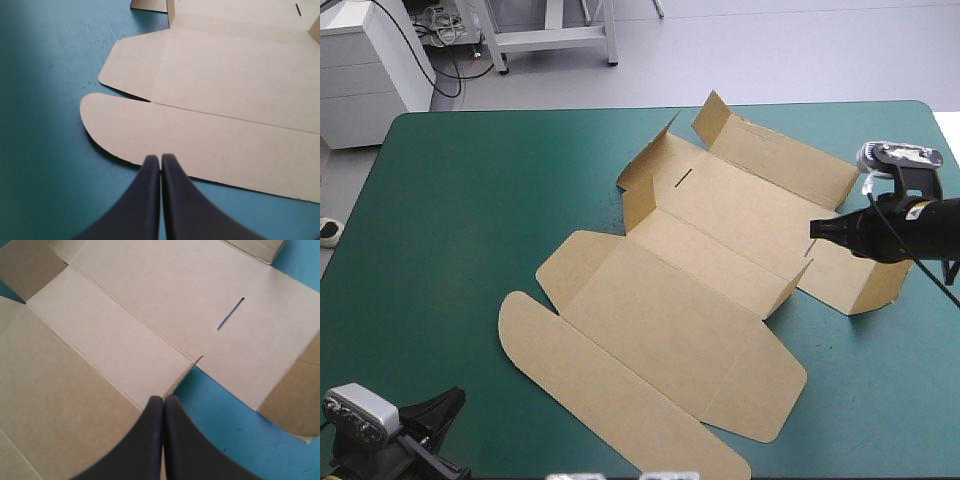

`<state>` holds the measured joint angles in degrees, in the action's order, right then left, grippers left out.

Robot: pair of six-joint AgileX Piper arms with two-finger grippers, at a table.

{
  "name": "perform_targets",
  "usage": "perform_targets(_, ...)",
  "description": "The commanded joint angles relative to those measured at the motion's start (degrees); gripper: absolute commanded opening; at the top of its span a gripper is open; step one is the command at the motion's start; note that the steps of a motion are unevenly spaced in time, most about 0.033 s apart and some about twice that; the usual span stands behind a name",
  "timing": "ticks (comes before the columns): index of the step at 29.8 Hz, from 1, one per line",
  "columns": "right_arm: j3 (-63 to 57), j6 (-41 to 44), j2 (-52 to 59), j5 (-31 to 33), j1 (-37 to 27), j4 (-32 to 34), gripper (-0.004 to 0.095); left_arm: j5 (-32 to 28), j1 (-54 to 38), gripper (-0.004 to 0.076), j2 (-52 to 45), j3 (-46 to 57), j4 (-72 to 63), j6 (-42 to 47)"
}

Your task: Fold the box

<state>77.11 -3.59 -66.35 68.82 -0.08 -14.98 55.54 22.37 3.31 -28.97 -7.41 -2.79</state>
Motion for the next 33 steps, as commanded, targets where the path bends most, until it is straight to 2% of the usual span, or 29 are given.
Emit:
perform_targets(1, 1.9, 0.3, -1.5, -1.8, 2.4, -1.9, -0.0015, -4.2, 0.2, -0.0008, 1.0, -1.3, -0.5, 0.2)
perform_targets(6, 1.9, 0.4, -4.6, -1.8, 6.4, -1.8, 0.0056, -4.2, 0.2, -0.0008, 1.0, -1.3, -0.5, 0.2)
perform_targets(12, 1.9, 4.0, -5.3, -1.8, 7.0, -1.8, 0.0399, -4.2, 0.2, -0.0008, 1.0, -1.3, -0.5, 0.2)
perform_targets(15, 1.9, 8.3, -5.3, -1.8, 7.0, 0.2, 0.0481, -4.2, 0.2, -0.0008, 1.0, -1.3, -0.5, 0.2)
perform_targets(20, 1.9, 14.9, -5.3, -1.8, 7.0, 2.3, 0.0489, -4.2, 0.2, -0.0008, 1.0, -1.3, -0.5, 0.2)
perform_targets(33, -6.5, 22.1, -6.4, -1.8, 7.0, 4.9, 0.0489, -4.3, 0.2, -0.0008, 1.0, -1.3, -0.4, -0.3)
